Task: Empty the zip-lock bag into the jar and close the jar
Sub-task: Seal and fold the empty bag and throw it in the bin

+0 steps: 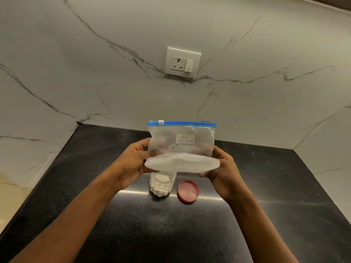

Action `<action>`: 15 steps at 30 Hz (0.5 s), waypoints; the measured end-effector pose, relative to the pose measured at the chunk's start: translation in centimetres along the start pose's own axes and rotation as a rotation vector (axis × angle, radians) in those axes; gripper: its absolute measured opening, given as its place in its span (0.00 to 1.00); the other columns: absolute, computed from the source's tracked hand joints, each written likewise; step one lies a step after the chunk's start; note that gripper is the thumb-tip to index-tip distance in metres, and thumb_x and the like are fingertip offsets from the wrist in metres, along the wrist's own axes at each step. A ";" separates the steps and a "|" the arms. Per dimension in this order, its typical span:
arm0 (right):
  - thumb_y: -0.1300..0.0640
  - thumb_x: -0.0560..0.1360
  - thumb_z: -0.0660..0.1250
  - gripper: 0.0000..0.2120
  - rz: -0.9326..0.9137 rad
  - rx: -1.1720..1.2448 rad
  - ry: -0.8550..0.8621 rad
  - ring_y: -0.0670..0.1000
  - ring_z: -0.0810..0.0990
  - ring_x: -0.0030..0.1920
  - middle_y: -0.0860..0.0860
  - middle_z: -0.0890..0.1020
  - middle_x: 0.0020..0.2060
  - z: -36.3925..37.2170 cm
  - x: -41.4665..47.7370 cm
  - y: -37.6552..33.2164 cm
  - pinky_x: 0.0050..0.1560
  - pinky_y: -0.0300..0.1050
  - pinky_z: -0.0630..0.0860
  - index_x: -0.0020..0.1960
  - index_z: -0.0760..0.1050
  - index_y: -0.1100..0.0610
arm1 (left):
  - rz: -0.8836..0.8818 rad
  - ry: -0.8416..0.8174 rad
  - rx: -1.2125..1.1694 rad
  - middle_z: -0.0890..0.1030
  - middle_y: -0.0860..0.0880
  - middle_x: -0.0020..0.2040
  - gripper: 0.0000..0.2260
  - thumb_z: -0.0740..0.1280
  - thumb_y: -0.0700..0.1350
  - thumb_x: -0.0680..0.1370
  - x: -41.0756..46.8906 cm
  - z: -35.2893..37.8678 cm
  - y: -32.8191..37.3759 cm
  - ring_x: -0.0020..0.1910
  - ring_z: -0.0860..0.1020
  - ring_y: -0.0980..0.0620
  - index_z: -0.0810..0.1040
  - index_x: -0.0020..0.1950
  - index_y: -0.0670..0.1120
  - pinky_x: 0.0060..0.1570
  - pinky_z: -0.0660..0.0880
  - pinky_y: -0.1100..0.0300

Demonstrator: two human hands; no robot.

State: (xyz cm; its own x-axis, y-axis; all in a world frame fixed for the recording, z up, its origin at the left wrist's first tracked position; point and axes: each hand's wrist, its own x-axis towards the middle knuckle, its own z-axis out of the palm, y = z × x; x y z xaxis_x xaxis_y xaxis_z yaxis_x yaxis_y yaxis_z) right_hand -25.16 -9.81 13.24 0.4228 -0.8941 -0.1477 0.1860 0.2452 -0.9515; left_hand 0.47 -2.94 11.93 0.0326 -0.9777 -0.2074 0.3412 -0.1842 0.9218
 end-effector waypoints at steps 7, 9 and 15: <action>0.64 0.85 0.59 0.11 0.221 0.503 0.199 0.52 0.90 0.40 0.64 0.87 0.53 -0.2 0.6 1.8 0.34 0.41 0.85 0.64 0.76 0.61 | -0.087 -0.111 -0.369 0.84 0.37 0.66 0.23 0.62 0.37 0.76 -0.4 -0.7 -0.8 0.58 0.87 0.40 0.80 0.70 0.43 0.51 0.87 0.48; 0.64 0.84 0.61 0.10 0.241 0.527 0.226 0.53 0.90 0.41 0.65 0.87 0.53 -0.2 0.6 2.0 0.34 0.42 0.85 0.64 0.75 0.61 | -0.035 -0.129 -0.068 0.84 0.43 0.66 0.27 0.69 0.43 0.71 -0.5 -1.1 -1.1 0.65 0.83 0.40 0.79 0.72 0.49 0.61 0.82 0.41; 0.64 0.84 0.60 0.09 0.301 0.481 0.214 0.53 0.90 0.38 0.66 0.87 0.50 0.3 0.5 2.5 0.33 0.43 0.85 0.61 0.75 0.62 | 0.104 -0.090 0.197 0.87 0.56 0.59 0.33 0.82 0.58 0.67 -0.1 0.7 -1.3 0.59 0.85 0.55 0.77 0.69 0.57 0.51 0.84 0.62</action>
State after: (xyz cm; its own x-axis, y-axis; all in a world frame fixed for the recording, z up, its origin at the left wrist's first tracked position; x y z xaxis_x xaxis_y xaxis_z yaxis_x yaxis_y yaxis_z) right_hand -24.21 -9.51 10.93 0.3408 -0.8022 -0.4901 0.4866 0.5966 -0.6382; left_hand -0.65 -2.63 10.99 -0.0287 -0.9959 -0.0861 0.1503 -0.0894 0.9846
